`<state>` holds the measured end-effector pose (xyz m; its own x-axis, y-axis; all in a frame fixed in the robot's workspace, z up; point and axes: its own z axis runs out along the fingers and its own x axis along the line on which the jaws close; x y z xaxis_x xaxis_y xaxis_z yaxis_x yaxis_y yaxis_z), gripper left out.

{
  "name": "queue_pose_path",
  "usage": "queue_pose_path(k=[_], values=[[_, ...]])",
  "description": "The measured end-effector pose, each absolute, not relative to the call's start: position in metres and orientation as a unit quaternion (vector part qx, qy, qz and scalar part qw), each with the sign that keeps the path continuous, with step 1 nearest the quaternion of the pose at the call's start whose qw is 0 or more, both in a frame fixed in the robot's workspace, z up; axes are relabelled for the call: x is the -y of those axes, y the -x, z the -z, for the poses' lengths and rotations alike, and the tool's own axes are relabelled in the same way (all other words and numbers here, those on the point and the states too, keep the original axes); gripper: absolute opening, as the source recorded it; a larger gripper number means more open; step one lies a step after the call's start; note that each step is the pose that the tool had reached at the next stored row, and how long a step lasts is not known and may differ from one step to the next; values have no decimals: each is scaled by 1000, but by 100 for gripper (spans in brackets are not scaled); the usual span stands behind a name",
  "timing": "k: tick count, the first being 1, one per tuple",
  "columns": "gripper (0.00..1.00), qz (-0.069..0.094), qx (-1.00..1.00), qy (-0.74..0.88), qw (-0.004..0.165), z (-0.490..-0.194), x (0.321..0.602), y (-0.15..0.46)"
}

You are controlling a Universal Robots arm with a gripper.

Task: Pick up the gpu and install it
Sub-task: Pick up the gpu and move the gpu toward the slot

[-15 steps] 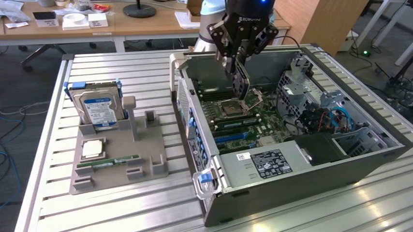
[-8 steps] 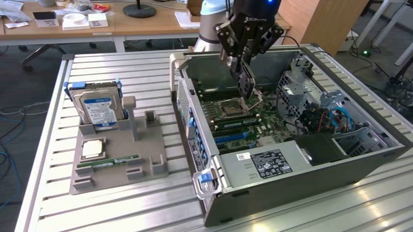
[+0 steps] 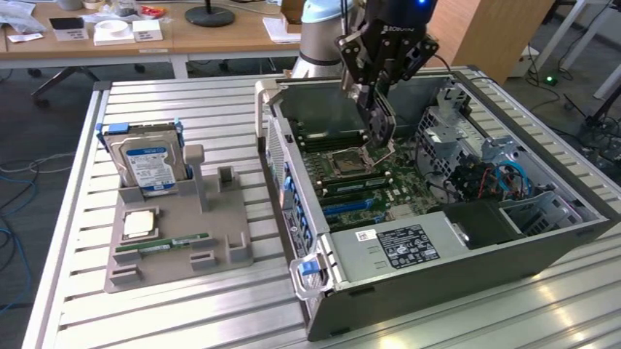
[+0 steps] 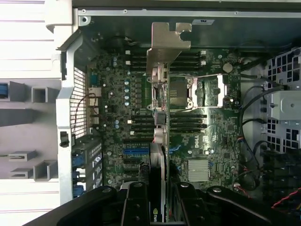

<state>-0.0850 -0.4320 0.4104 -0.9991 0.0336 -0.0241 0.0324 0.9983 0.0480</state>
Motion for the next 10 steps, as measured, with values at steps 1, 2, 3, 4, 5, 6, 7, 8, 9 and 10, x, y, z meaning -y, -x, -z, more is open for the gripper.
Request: queue_pose_path(k=[1, 2, 3, 4, 5, 6, 7, 8, 9, 10], values=[[26, -24, -1000, -16, 12, -410, 432, 83], [26, -24, -1000, -16, 12, -410, 432, 80], [26, -24, -1000, -16, 12, -410, 432, 77], [26, -24, -1000, -16, 12, -410, 432, 75], [26, -24, -1000, -17, 12, -410, 432, 72], [26, -24, -1000, -17, 12, -410, 432, 69], [26, -24, -1000, -16, 12, -410, 432, 66], [26, -24, -1000, -16, 12, -410, 432, 63], [26, -24, -1000, -16, 12, -410, 432, 60], [26, -24, -1000, -16, 12, -410, 432, 57]])
